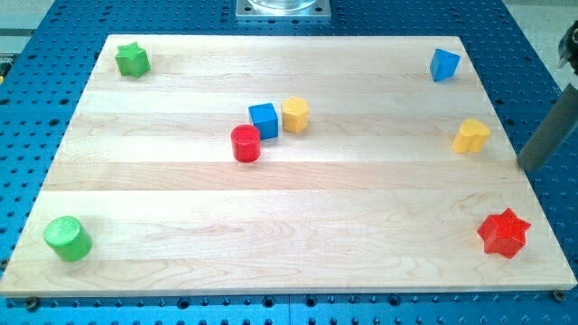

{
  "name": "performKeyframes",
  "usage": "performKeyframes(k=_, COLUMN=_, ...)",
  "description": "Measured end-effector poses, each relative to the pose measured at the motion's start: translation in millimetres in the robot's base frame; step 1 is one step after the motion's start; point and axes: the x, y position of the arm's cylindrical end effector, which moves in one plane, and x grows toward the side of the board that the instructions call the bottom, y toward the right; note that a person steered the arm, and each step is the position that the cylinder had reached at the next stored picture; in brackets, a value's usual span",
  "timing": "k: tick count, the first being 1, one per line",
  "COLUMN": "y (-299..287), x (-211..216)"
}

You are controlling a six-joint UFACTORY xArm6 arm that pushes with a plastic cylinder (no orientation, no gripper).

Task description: Push the yellow heart diagonally to the red star

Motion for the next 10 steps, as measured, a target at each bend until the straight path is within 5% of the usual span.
performKeyframes(k=2, y=-22, x=-55)
performKeyframes(k=5, y=-141, x=-25)
performKeyframes(k=7, y=-60, x=-65)
performKeyframes(k=10, y=-91, x=-8)
